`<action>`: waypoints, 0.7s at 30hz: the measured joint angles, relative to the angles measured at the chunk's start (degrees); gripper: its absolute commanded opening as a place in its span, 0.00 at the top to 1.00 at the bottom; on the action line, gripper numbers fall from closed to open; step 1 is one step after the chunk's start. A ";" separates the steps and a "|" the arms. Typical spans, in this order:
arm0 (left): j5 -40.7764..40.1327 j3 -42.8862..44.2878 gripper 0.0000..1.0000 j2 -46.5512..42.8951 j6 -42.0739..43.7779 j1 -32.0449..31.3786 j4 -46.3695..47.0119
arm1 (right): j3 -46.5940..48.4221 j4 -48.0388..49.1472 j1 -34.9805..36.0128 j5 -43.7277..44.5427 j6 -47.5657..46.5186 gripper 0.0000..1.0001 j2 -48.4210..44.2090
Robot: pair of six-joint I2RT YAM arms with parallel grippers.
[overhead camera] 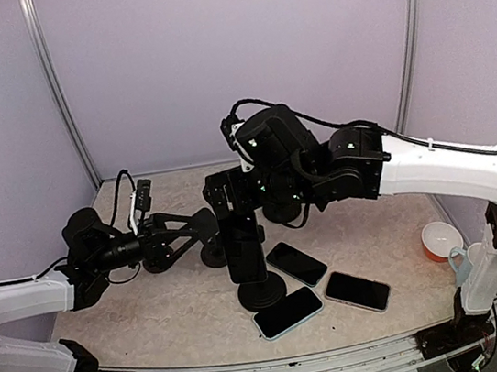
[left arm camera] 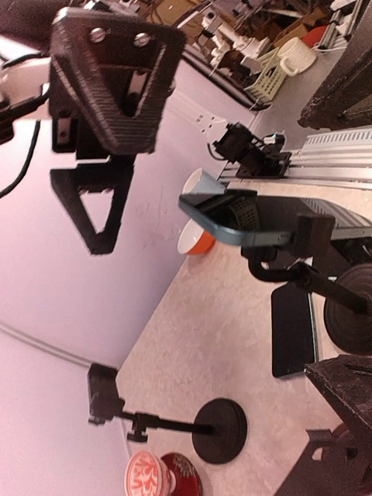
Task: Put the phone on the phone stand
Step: Pick up the phone stand with the phone from the center of the board.
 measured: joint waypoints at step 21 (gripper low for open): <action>-12.92 -7.98 0.01 -8.96 -2.95 3.39 -0.68 | 21.05 -24.30 6.34 20.85 13.88 0.00 18.08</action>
